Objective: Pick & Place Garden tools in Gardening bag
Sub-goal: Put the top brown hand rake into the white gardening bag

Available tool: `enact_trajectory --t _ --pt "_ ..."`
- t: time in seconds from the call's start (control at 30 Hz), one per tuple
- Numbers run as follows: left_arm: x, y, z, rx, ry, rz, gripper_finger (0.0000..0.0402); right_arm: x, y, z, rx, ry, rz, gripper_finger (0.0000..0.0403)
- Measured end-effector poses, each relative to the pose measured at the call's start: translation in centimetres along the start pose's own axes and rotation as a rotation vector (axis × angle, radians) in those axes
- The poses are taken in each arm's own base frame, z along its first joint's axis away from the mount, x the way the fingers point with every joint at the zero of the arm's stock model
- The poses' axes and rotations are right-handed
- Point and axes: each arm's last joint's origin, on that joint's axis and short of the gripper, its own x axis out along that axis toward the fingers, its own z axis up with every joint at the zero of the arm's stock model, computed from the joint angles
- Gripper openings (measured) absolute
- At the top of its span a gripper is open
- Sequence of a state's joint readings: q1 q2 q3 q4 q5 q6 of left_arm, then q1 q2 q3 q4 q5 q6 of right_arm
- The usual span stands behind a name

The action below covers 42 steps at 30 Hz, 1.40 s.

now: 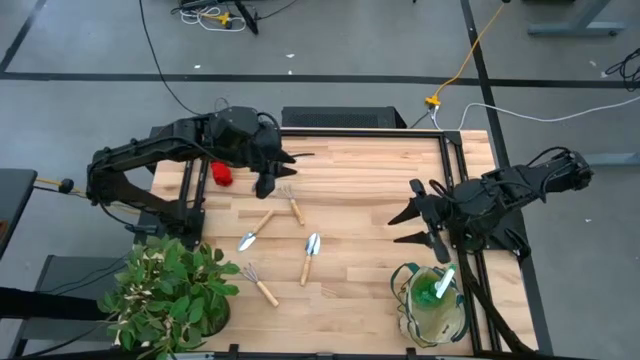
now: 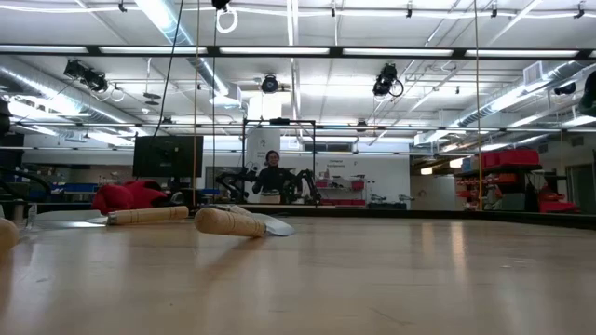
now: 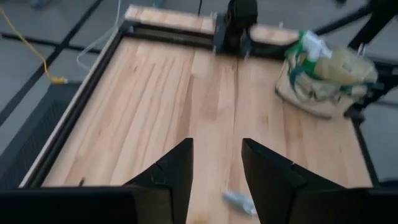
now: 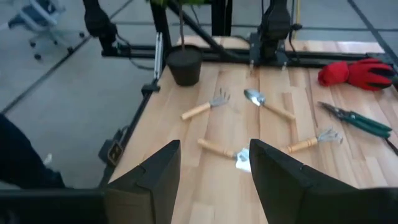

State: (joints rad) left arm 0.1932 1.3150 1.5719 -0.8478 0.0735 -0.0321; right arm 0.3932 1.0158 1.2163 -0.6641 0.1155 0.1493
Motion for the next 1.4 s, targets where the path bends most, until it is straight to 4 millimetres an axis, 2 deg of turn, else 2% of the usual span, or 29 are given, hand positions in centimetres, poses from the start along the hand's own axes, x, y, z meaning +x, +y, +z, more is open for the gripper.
enact_trajectory --t 0.33,0.83,1.2,1.4 --pt "-0.1 0.6 -0.4 0.030 0.021 0.035 0.0113 0.3 -0.6 0.4 0.016 -0.027 -0.034 0.0194" --pt "0.4 2.9 -1.3 -0.025 0.074 0.107 0.0112 0.3 -0.9 0.4 0.022 -0.035 -0.069 0.0194" --pt "0.4 3.1 -1.3 -0.036 0.074 0.117 0.0112 0.3 -0.8 0.6 0.020 -0.056 -0.066 0.0194" --pt "1.5 3.2 -1.4 -0.036 0.109 0.108 0.0113 0.3 -0.8 0.7 0.024 -0.060 -0.066 0.0194"
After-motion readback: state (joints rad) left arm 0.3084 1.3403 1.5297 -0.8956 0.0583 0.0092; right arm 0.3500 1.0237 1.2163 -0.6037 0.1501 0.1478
